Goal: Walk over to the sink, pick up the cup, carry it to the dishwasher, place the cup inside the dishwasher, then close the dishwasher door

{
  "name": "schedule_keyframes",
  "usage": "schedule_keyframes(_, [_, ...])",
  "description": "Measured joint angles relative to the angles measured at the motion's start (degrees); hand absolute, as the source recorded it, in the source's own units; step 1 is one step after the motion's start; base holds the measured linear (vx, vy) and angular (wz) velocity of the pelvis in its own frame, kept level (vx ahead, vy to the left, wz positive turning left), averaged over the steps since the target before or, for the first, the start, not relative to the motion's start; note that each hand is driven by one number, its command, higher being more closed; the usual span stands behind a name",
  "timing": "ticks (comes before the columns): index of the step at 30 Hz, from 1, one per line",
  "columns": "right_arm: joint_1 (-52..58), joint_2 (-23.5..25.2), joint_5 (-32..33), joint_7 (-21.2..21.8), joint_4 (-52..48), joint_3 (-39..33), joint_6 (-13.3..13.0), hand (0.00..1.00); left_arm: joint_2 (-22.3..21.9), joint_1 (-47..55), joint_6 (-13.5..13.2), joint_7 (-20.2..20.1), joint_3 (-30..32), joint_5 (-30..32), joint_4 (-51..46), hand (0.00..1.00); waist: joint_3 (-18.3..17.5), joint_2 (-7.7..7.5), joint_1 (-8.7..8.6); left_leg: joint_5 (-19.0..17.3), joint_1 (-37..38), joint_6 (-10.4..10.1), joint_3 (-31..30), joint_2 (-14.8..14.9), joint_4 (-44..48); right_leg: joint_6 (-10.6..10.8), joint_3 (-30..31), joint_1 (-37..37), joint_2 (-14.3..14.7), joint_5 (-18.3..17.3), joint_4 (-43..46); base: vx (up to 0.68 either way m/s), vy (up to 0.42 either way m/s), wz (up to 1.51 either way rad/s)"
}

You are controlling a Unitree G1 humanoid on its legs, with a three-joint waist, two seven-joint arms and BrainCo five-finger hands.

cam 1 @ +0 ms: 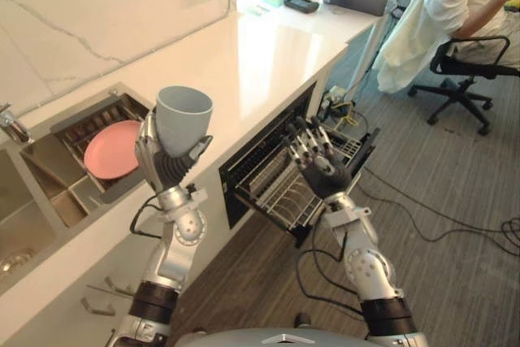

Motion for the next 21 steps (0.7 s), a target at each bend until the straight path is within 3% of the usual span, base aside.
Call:
schedule_keyframes(8, [-4.4,-0.5,1.2,-5.9,0.1,7.2,1.1,0.00,0.8,-1.9,3.7,0.9,-4.3,0.2,2.0,1.00,-0.6,0.03,0.42,1.7,0.9,0.0,-0.6,-0.2,-2.2,0.0,-1.1,0.1,-0.1,0.1,0.0,-0.01,-0.003,0.06])
schedule_keyframes(21, [-12.4,-0.5,0.3,-14.9,3.9,15.7,1.2,0.00,0.8,-4.9,6.4,-0.7,-10.9,2.5,5.4,1.00,-2.8,0.71,1.06,3.6,-0.1,0.1,-2.8,-0.3,-3.1,-0.1,-3.4,0.2,-0.2,0.3,-0.2,-0.04,-0.006,0.09])
